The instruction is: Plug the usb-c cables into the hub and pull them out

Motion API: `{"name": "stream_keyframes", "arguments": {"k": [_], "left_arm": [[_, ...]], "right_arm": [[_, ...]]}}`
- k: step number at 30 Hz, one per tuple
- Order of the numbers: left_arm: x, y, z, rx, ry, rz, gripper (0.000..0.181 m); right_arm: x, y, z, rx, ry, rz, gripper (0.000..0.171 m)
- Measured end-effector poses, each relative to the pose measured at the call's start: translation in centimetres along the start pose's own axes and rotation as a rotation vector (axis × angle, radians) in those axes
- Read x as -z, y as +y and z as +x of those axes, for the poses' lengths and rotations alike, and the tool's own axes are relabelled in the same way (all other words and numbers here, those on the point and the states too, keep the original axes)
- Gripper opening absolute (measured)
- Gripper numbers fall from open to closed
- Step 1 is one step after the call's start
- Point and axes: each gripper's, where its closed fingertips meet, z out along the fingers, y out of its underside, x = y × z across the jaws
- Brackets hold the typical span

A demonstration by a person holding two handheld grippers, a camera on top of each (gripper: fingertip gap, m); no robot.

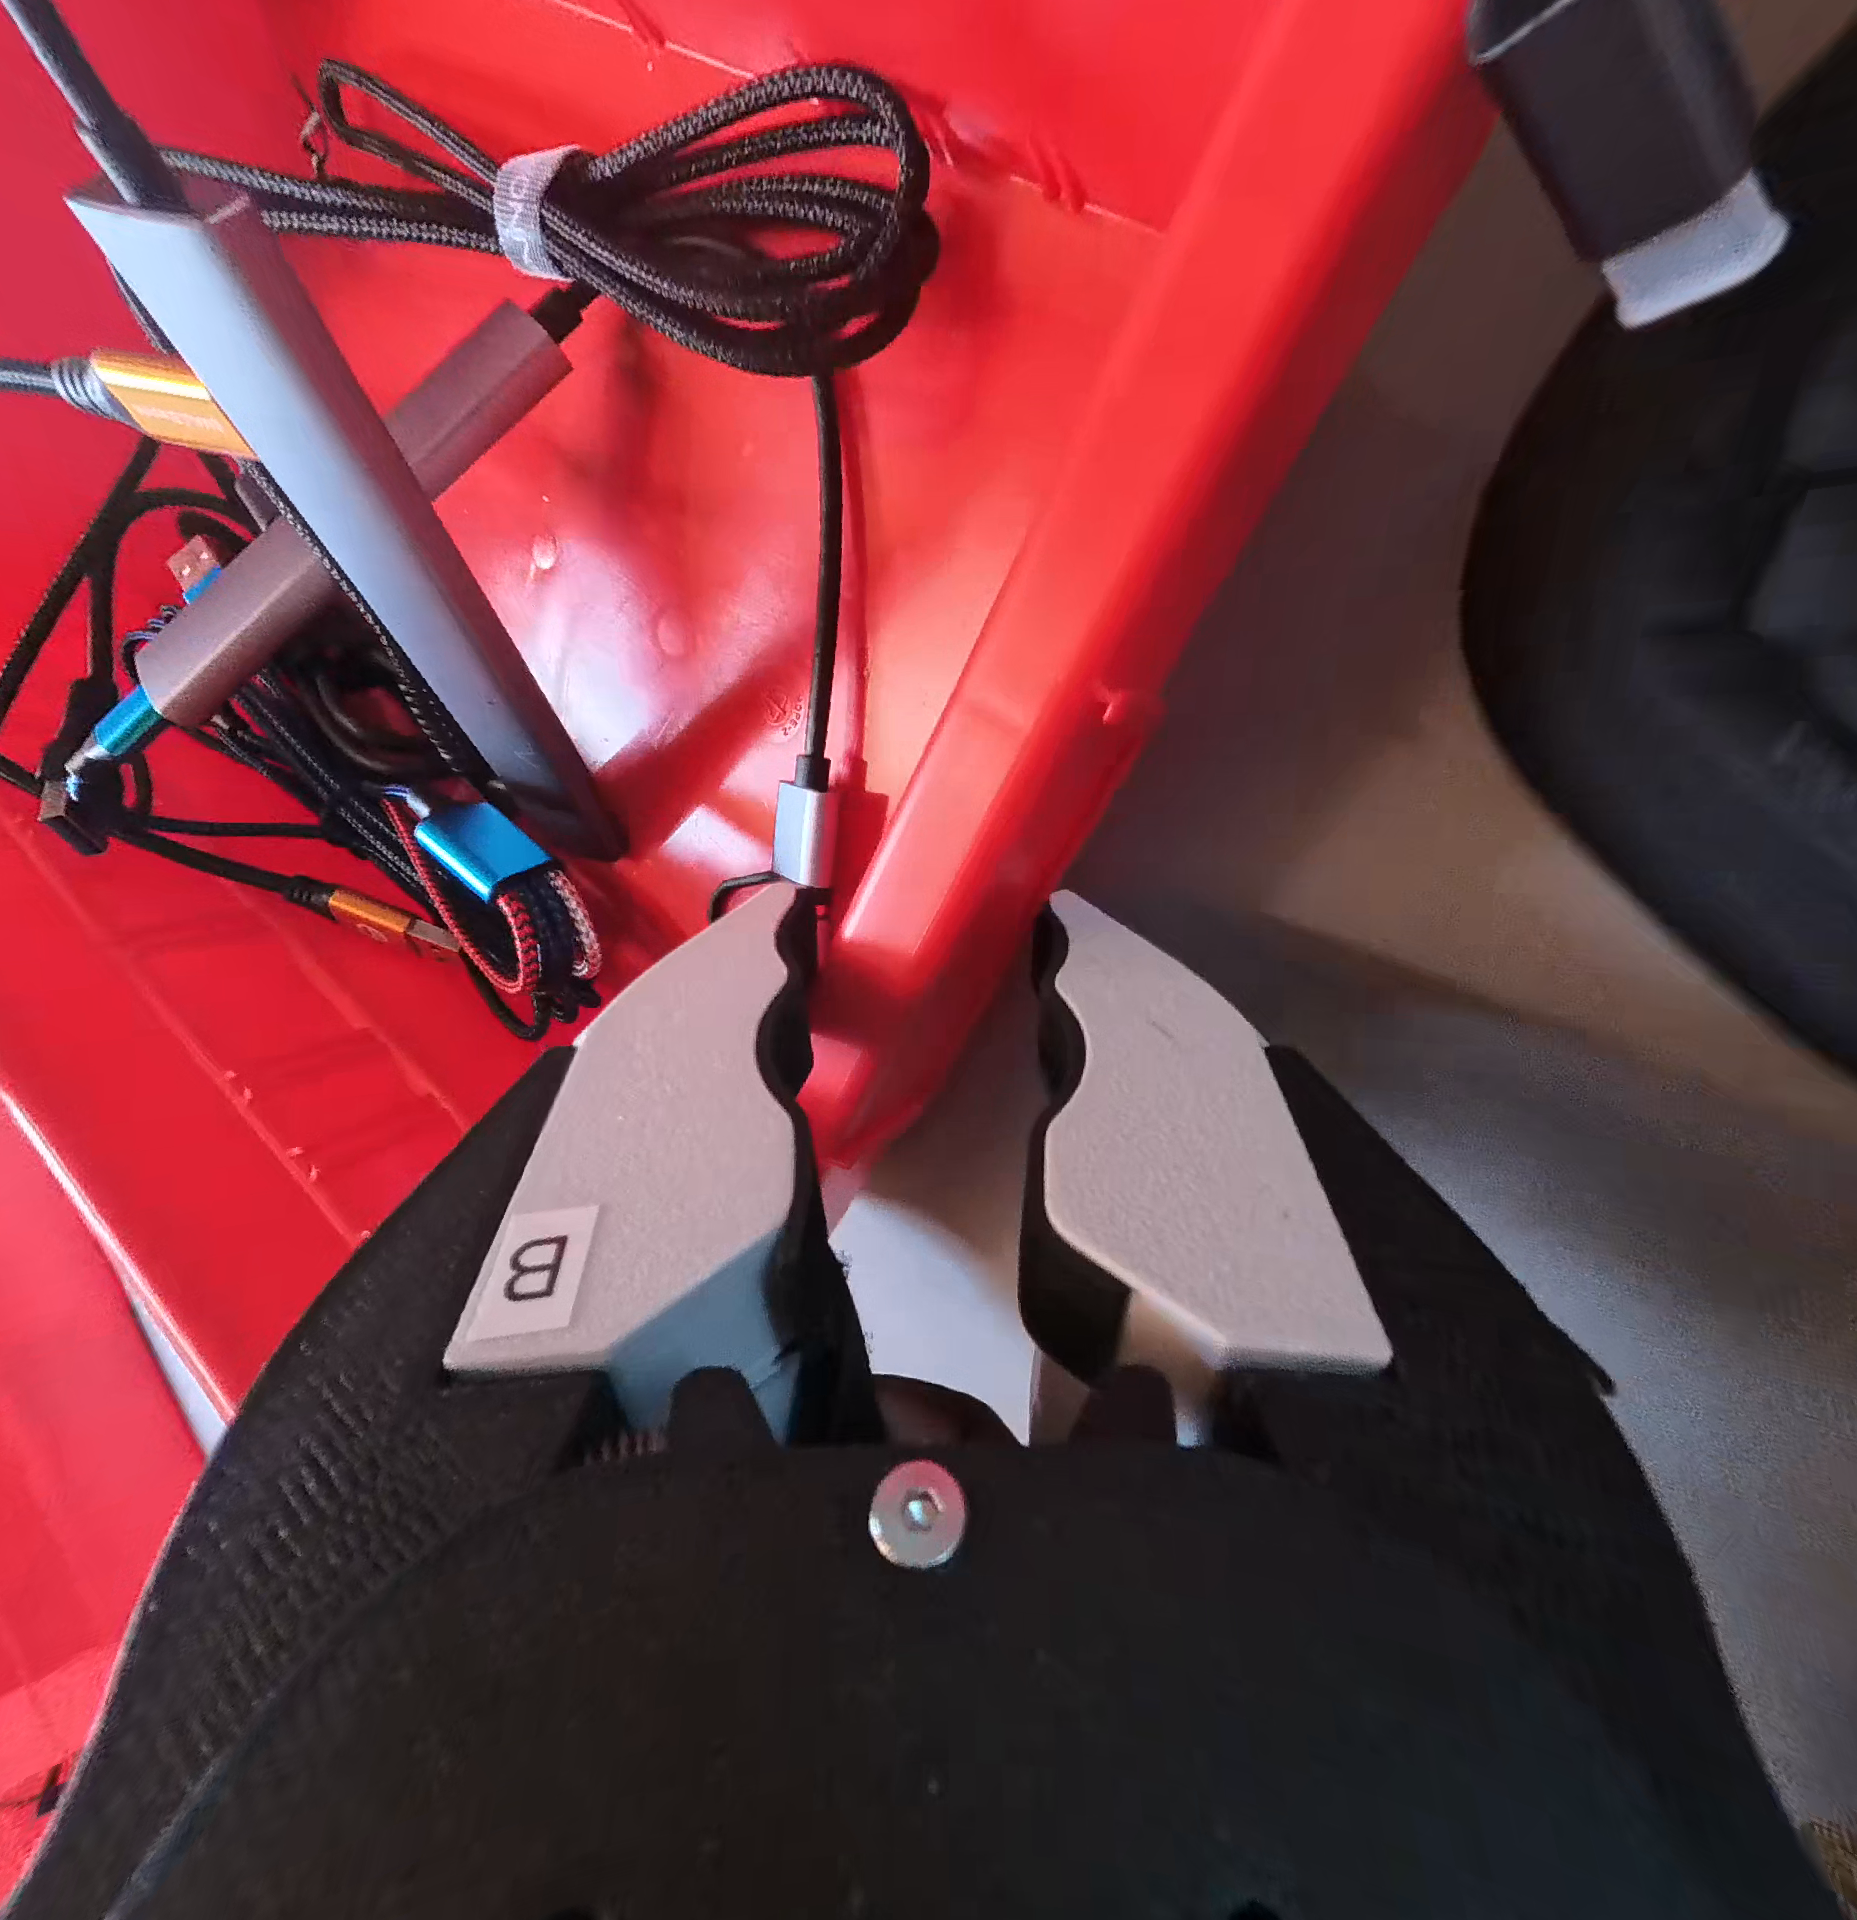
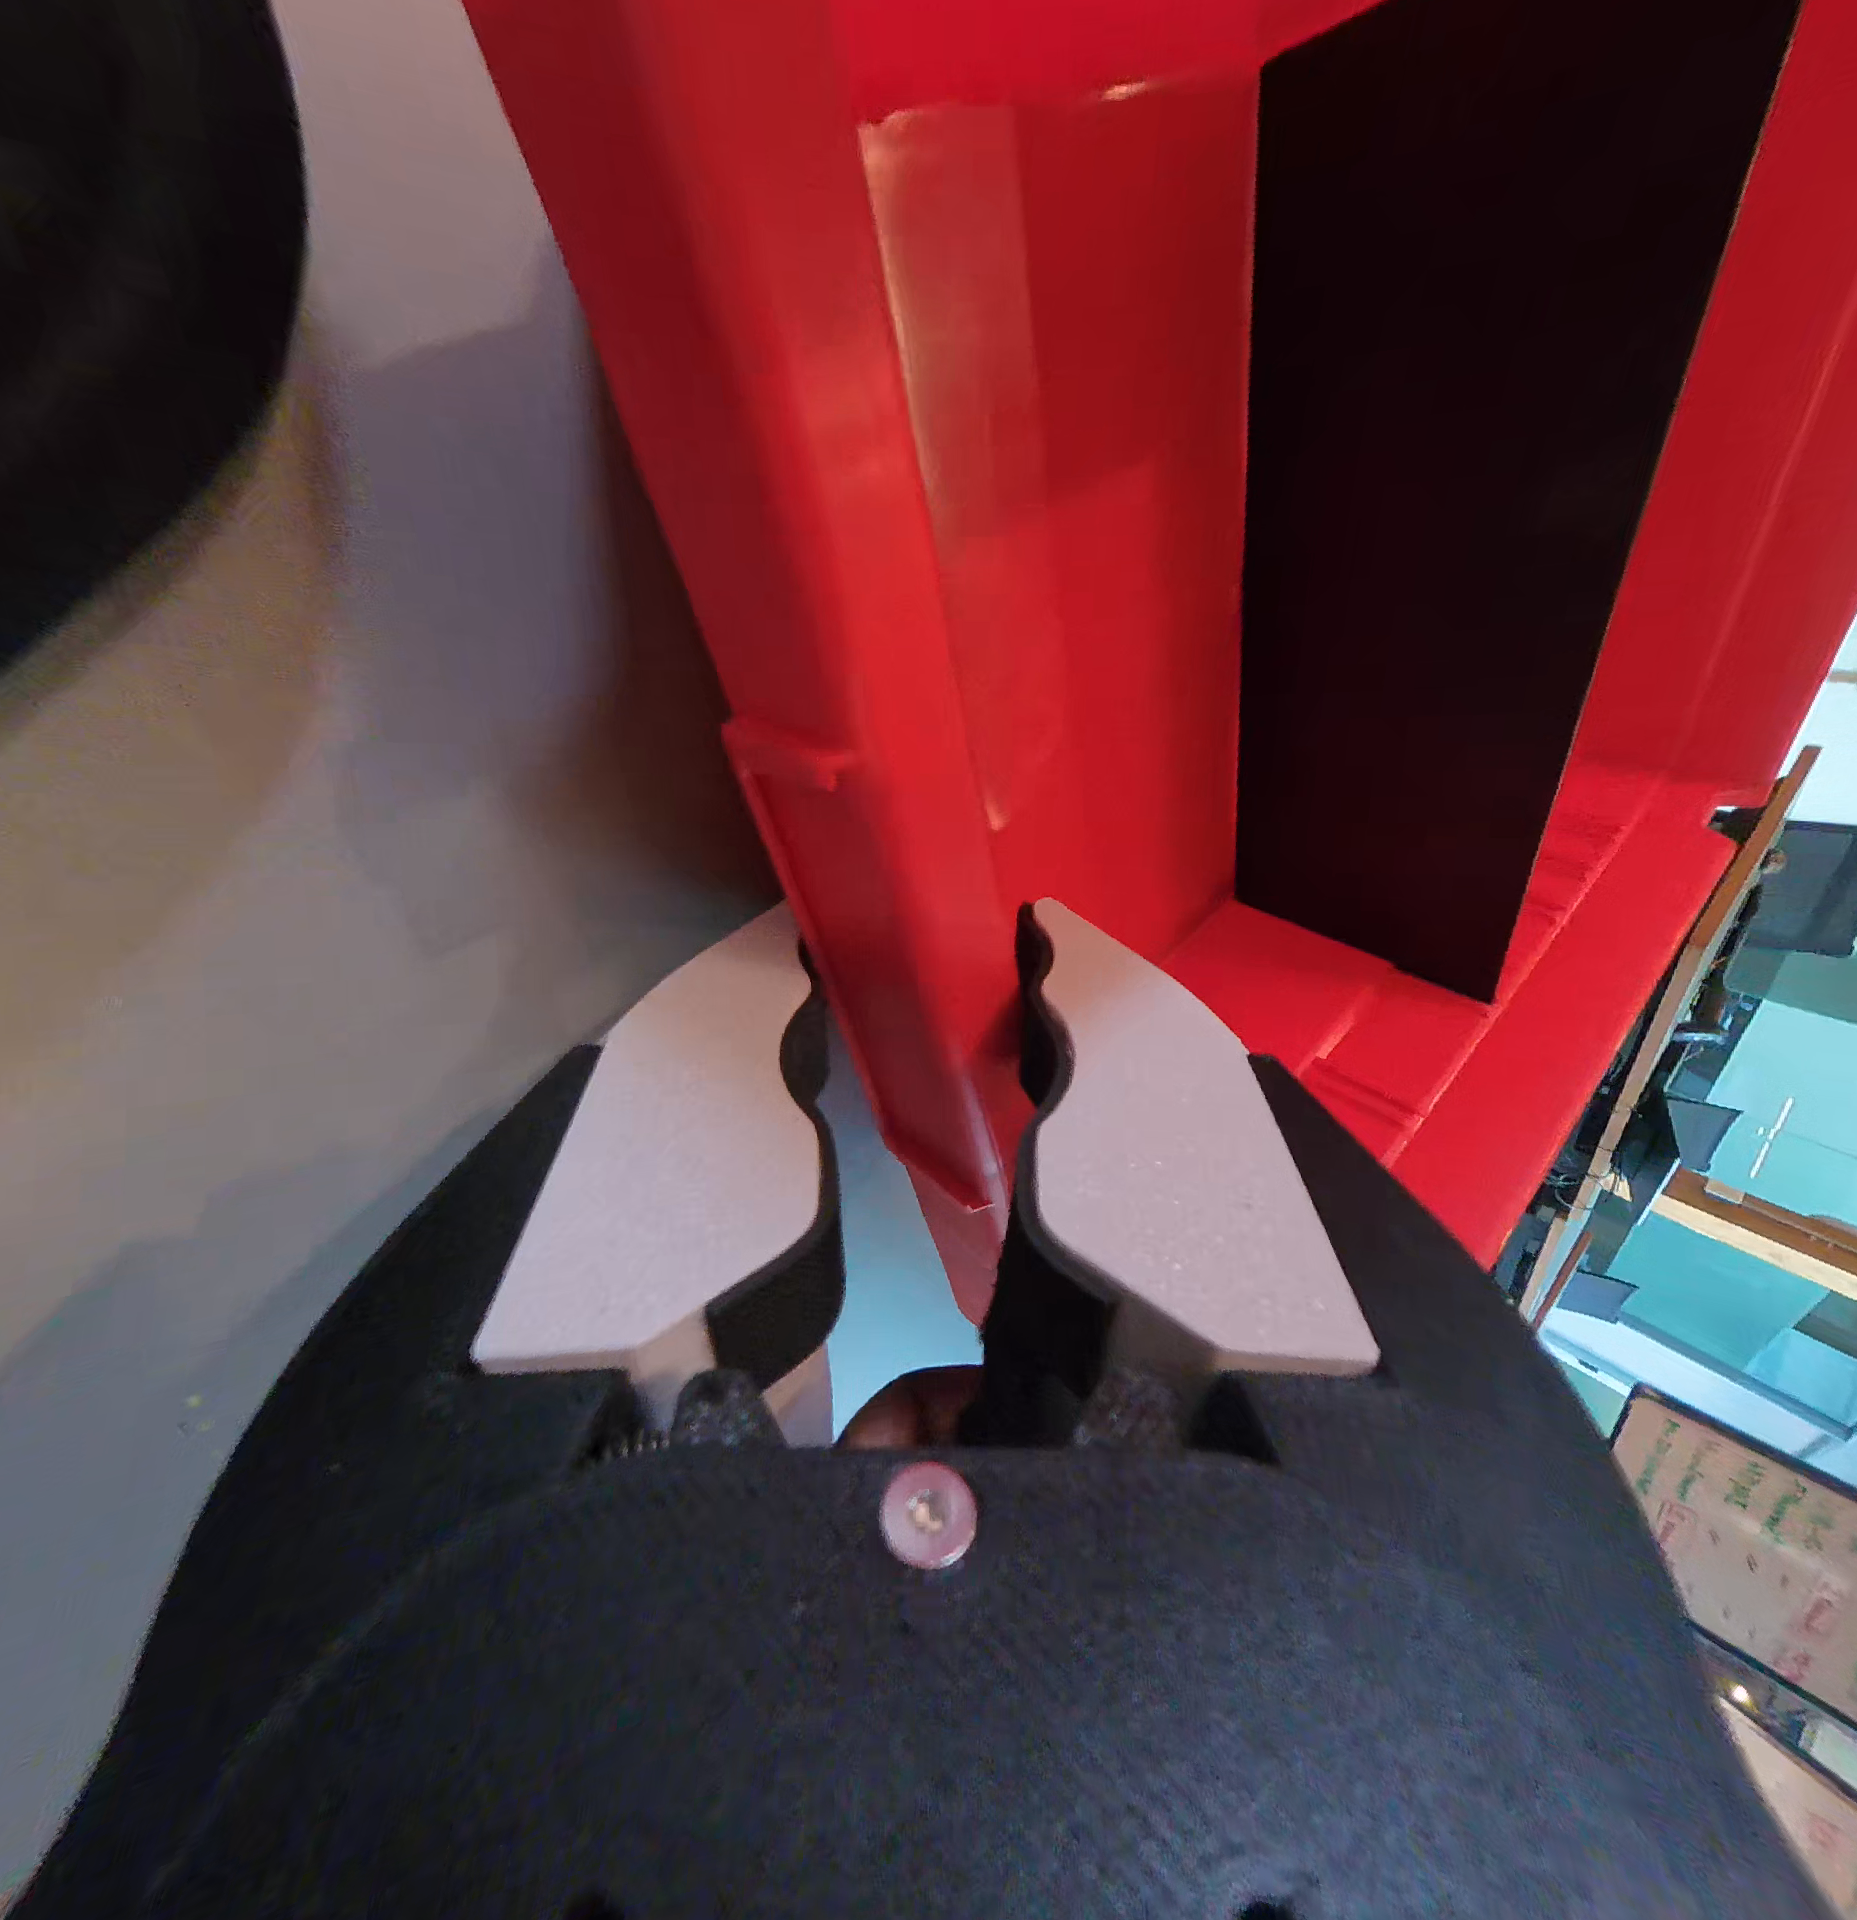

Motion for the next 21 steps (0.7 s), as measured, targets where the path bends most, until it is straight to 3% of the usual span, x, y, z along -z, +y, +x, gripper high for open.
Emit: {"name": "stream_keyframes", "arguments": {"k": [6, 12, 21], "left_arm": [[1.5, 5.9, -1.0, -0.047, 0.008, -0.038, 0.041], [3.1, 11.6, -1.5, -0.277, -0.022, -0.039, 0.037], [5.5, 16.8, -0.4, -0.250, 0.041, -0.043, 0.040]], "right_arm": [[0.7, 3.8, -0.4, 0.016, -0.003, -0.047, 0.033], [1.9, 6.7, -1.4, 0.065, -0.025, -0.065, 0.033], [3.8, 9.4, -3.4, 0.121, -0.053, -0.082, 0.032]]}}
